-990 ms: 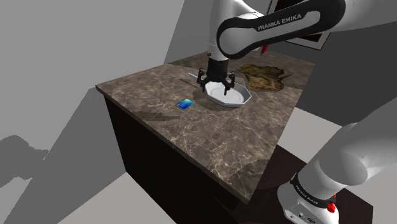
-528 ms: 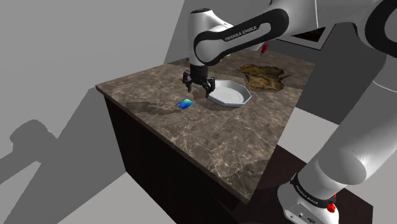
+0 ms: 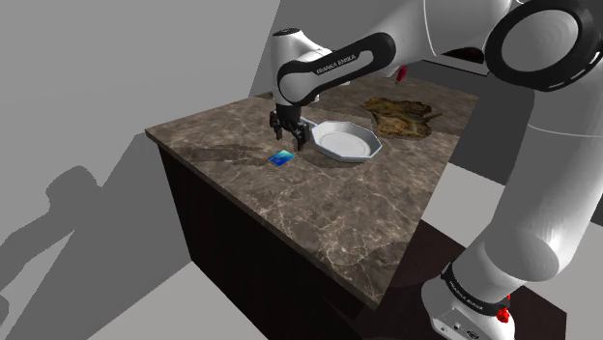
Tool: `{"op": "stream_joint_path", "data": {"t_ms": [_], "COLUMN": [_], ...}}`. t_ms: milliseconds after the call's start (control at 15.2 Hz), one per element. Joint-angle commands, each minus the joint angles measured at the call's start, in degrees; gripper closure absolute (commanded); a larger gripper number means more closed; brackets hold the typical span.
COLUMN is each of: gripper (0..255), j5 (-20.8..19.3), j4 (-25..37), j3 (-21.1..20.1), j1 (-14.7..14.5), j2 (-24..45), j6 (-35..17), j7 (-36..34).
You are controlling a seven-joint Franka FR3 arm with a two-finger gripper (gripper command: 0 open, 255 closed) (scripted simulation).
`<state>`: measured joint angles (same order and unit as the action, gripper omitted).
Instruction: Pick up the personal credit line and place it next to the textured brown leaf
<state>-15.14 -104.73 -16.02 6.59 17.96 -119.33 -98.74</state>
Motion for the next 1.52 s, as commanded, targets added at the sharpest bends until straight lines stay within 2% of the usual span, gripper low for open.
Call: {"op": "stream_joint_path", "data": {"t_ms": [0, 198, 726, 792, 1452], "gripper": [0, 0, 0, 255, 255], "j5": [-0.4, -1.1, -1.1, -1.1, -0.9], "j4": [-0.5, -1.6, -1.6, -1.6, -1.4], "j3": [0.3, 0.6, 0.6, 0.6, 0.5], "j1": [0.1, 0.1, 0.1, 0.1, 0.2], "j2": [0.8, 2.0, 2.0, 2.0, 1.7], "j6": [-1.3, -3.6, -3.6, -3.6, -3.0], "j7": [-0.4, -0.8, -0.8, -0.8, -0.6]}}
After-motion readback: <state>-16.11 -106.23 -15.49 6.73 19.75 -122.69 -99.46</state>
